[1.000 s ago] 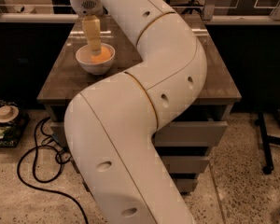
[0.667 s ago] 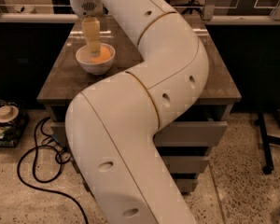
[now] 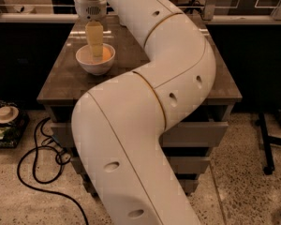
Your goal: Pick orange from white bowl and place on counter
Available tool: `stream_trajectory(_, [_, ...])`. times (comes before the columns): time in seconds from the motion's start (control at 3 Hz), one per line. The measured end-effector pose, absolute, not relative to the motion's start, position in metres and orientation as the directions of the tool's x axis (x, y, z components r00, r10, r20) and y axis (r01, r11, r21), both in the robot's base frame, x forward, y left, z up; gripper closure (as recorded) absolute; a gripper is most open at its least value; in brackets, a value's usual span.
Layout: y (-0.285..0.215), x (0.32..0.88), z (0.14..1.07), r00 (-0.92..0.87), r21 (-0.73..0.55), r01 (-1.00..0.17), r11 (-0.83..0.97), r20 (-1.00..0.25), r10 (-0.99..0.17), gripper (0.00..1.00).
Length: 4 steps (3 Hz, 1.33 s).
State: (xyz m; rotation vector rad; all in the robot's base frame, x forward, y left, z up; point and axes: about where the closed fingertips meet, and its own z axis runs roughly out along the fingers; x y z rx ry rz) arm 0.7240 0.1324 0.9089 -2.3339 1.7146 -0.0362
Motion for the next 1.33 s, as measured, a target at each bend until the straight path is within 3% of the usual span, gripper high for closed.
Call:
stream_trajectory(0.67, [0.127, 0.722, 0.898, 0.291, -0.179, -0.948, -0.264, -0.147, -0.945, 0.41])
stream_trajectory(1.0, [0.124, 0.722, 0.894, 0.286, -0.169, -0.951, -0.26, -0.153, -0.946, 0.48])
stream_trajectory(1.33, [0.12, 0.723, 0.889, 0.281, -0.161, -0.953, -0.255, -0.16, -0.946, 0.42])
